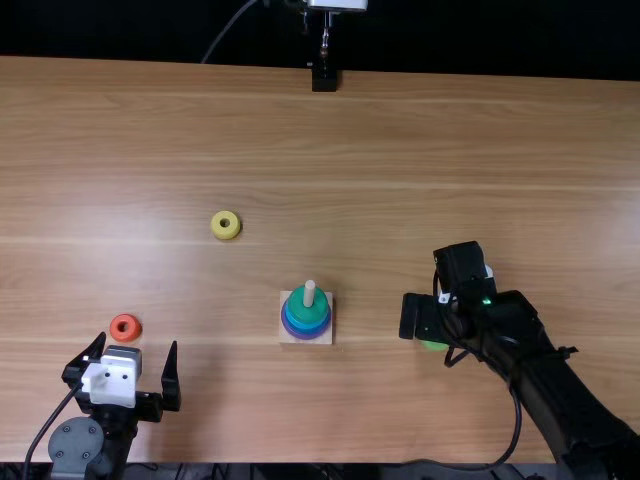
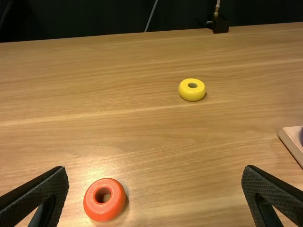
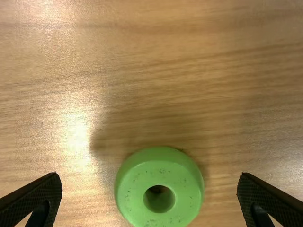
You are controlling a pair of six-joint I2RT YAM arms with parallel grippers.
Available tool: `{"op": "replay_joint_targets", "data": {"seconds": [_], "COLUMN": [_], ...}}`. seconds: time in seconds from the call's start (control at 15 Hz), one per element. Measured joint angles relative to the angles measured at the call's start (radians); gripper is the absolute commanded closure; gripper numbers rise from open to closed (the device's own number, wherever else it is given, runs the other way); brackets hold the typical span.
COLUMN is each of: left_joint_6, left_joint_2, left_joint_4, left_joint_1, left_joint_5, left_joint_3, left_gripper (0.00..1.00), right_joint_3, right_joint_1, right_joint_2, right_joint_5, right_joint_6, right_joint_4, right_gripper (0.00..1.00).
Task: Build the Hanoi tower: stack the rings onto the peg from bottom to top in this color order: purple, dark blue, light blue, dark green, light green, yellow, orange.
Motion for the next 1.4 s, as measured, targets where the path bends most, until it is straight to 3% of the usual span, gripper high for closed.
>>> {"op": "replay_joint_targets", "data": {"seconds": [0.67, 0.93, 1.13, 1.2, 1.4], "left_joint_6": [0.000, 0.000, 0.000, -0.001, 0.000], "left_joint_2": [0.000, 0.000, 0.000, 0.000, 0.000], "left_joint_4": [0.000, 0.000, 0.000, 0.000, 0.000], "left_joint_1": [0.000, 0.000, 0.000, 0.000, 0.000], "left_joint_5": [0.000, 0.000, 0.000, 0.000, 0.000], "left_joint_3": [0.000, 0.000, 0.000, 0.000, 0.000], "left_gripper": [0.00, 0.00, 0.00, 0.00, 0.00], "right_joint_3": [0.000, -0.001, -0.001, -0.001, 0.000], "right_joint_1": [0.000, 0.000, 0.000, 0.000, 0.000], "right_joint_2": [0.067, 0.081, 0.081, 0.081, 0.081], "right_joint_5": [-0.003, -0.003, -0.003, -0.003, -0.003], "right_joint_6": [0.014, 0.014, 0.014, 0.014, 0.014], "right_joint_4": [0.000, -0.004, -0.006, -0.005, -0.007], "right_gripper": [0.00, 0.34, 0.94, 1.00, 1.00]}}
